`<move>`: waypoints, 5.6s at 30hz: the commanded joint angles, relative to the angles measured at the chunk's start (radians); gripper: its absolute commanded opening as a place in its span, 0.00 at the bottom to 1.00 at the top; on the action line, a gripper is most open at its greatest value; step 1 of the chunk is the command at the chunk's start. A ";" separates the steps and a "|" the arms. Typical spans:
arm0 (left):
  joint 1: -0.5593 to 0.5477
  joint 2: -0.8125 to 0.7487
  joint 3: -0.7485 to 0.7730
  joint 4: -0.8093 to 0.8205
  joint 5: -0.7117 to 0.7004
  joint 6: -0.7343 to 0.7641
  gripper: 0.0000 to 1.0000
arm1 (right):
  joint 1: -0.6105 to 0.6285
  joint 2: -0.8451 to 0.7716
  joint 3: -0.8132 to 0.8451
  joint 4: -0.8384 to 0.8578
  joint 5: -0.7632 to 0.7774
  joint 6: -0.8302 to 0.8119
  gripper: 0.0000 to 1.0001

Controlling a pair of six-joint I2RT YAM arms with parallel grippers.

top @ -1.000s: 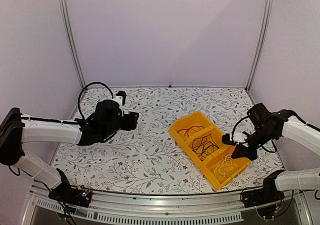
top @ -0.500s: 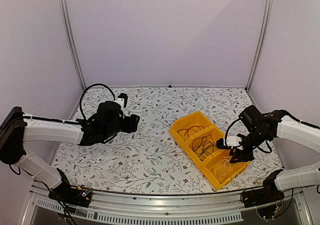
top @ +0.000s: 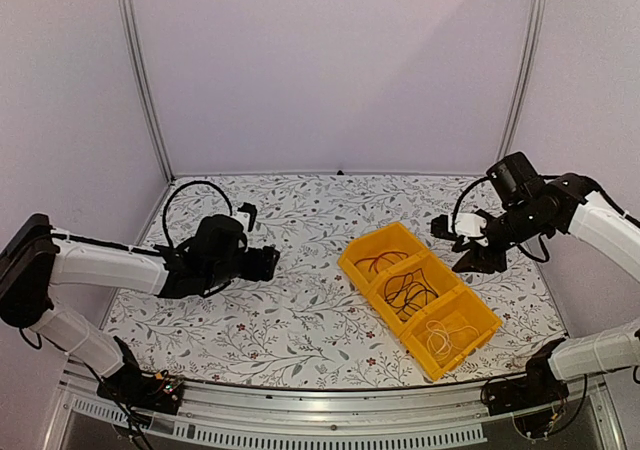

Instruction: Untangle the cables

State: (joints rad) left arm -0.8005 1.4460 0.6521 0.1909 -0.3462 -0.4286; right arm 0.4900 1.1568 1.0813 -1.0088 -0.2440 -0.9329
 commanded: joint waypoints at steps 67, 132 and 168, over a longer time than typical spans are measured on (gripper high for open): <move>-0.204 0.059 -0.058 0.198 -0.006 -0.262 0.77 | 0.360 0.853 0.599 0.316 -0.287 0.620 0.00; -0.011 -0.258 -0.258 0.302 -0.153 -0.009 0.82 | 0.258 0.226 0.604 0.105 -0.351 0.239 0.00; -0.003 0.200 0.029 0.334 -0.094 0.024 0.82 | 0.160 -0.168 0.425 -0.359 0.232 0.004 0.00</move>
State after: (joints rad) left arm -0.8165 1.6127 0.6373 0.5190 -0.4335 -0.4320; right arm 0.6533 1.0225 1.5188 -1.2881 -0.0681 -0.9257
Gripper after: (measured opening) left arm 0.820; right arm 0.020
